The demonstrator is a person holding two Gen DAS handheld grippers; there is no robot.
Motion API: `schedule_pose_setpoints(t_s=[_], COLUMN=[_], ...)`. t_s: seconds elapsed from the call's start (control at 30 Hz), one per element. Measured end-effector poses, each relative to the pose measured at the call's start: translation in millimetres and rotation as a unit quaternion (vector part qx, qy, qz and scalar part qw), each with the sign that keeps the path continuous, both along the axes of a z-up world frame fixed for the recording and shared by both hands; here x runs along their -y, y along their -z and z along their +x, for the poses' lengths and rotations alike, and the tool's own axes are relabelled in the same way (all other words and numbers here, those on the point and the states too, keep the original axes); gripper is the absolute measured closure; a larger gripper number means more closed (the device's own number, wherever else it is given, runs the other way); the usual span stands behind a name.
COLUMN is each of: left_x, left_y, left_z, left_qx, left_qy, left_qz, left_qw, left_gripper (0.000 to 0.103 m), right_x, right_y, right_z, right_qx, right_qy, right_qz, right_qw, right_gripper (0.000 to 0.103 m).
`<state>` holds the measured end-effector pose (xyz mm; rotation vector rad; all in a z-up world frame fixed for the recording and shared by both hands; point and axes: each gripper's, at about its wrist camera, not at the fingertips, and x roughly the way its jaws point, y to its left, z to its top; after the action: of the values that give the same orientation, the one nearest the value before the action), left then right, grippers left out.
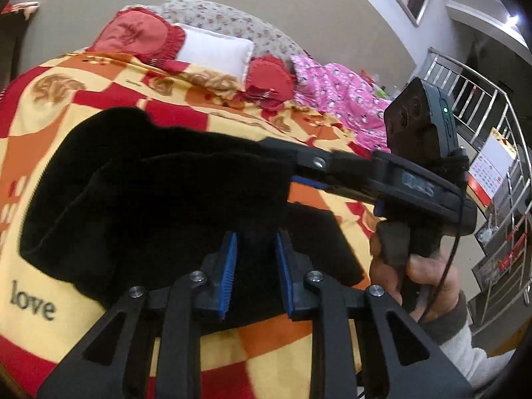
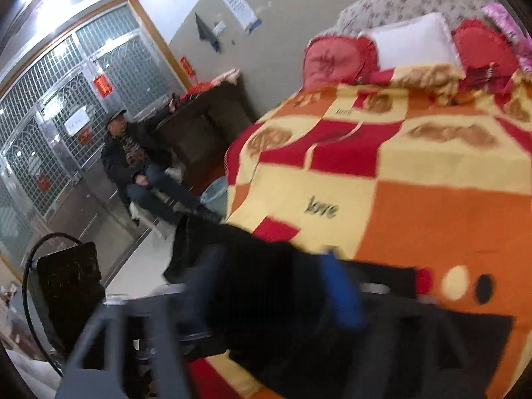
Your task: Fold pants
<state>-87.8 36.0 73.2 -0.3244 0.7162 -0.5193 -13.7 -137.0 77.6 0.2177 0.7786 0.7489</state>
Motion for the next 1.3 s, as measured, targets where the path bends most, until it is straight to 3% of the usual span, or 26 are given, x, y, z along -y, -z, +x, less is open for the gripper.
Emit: schedule_pose_setpoints(t_s=[0.13,0.23,0.3,0.37,0.47,0.57,0.7,0.9,1.1,1.13,1.17,1.2,1.23,1.3], left_x=[-33,-66,-80,-89,-96,-101,-101,-98,-99,-100,-101,-102,-102,-100], left_y=[3,15,25,35,46,56,72,73,74,75,76,75,74,65], left_z=[-11,-16,-17,-21,-28,-27,-24,-11,4,6,9,11,12,8], left_qx=[-0.001,-0.027,-0.048,-0.065,-0.075,-0.098,-0.139,-0.120,-0.109,-0.110,-0.117,-0.122,-0.119,-0.099], left_qy=[-0.045,-0.084,-0.093,-0.107,-0.132,-0.156,-0.179,-0.214,-0.226,-0.223,-0.221,-0.222,-0.218,-0.205], left_qz=[0.010,0.006,-0.008,-0.014,-0.031,-0.062,-0.075,-0.099,-0.118,-0.123,-0.123,-0.107,-0.101,-0.098], left_qw=[0.9989,0.9961,0.9945,0.9920,0.9880,0.9810,0.9711,0.9645,0.9607,0.9606,0.9604,0.9616,0.9634,0.9689], left_gripper=[0.079,0.064,0.063,0.048,0.030,0.021,0.018,0.000,0.002,0.021,0.051,0.065,0.075,0.081], right_x=[-27,-44,-56,-69,-93,-118,-142,-159,-147,-146,-143,-139,-135,-125], right_y=[3,9,13,17,24,37,55,80,77,75,74,71,67,59], right_z=[-6,-1,1,4,14,28,43,59,68,68,69,68,67,64], right_qx=[0.016,0.009,0.009,0.009,0.005,-0.006,-0.030,-0.058,-0.071,-0.071,-0.072,-0.071,-0.069,-0.063], right_qy=[-0.021,-0.030,-0.039,-0.049,-0.072,-0.079,-0.099,-0.102,-0.083,-0.080,-0.076,-0.072,-0.067,-0.055], right_qz=[-0.021,-0.026,-0.036,-0.049,-0.068,-0.100,-0.107,-0.106,-0.084,-0.082,-0.079,-0.076,-0.072,-0.066], right_qw=[0.999,0.999,0.999,0.998,0.995,0.992,0.989,0.987,0.990,0.991,0.991,0.992,0.993,0.994], right_gripper=[0.028,0.028,0.028,0.028,0.028,0.028,0.028,0.027,0.028,0.028,0.028,0.028,0.028,0.028])
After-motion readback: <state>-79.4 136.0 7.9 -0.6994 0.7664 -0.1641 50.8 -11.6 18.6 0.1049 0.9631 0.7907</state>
